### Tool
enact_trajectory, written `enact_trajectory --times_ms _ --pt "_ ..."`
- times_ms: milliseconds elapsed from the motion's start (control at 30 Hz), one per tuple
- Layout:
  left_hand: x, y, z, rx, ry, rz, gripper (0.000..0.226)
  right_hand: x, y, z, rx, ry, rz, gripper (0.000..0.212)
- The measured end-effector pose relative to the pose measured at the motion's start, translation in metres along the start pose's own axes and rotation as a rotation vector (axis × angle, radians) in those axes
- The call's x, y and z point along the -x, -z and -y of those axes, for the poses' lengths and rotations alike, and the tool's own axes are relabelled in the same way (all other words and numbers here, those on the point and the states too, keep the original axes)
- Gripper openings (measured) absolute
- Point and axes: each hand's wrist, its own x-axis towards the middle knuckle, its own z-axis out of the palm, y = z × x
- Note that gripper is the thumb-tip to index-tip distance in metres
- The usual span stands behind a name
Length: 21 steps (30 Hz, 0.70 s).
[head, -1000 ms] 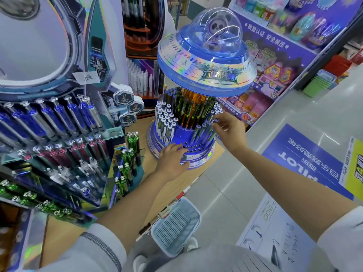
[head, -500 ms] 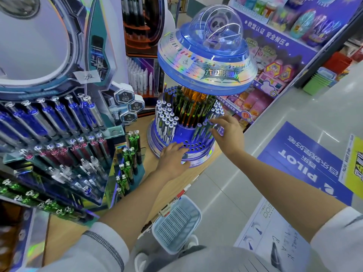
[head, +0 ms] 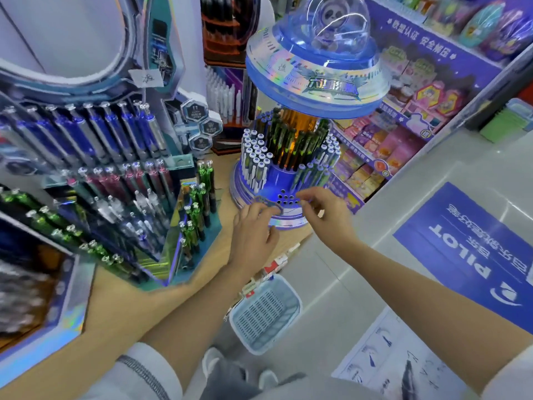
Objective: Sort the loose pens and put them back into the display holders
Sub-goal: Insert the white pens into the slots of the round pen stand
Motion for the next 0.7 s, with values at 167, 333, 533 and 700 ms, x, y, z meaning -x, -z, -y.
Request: enact_trajectory --times_ms 167,333,533,700 --pt "0.093 0.029 0.018 -0.137 0.191 -0.142 0.030 0.035 -0.046 0.011 -0.152 0.061 0.341 0.015" --pt "0.200 0.060 0.043 -0.433 0.620 -0.048 0.049 0.078 -0.103 0.027 -0.083 0.222 0.739 0.040" --pt "0.282 0.085 0.071 -0.467 0.978 0.391 0.076 0.115 -0.158 0.040 0.294 0.299 1.030 0.063" --pt "0.300 0.113 0.083 -0.290 0.830 0.166 0.051 0.115 -0.166 0.067 0.434 0.307 0.947 0.028"
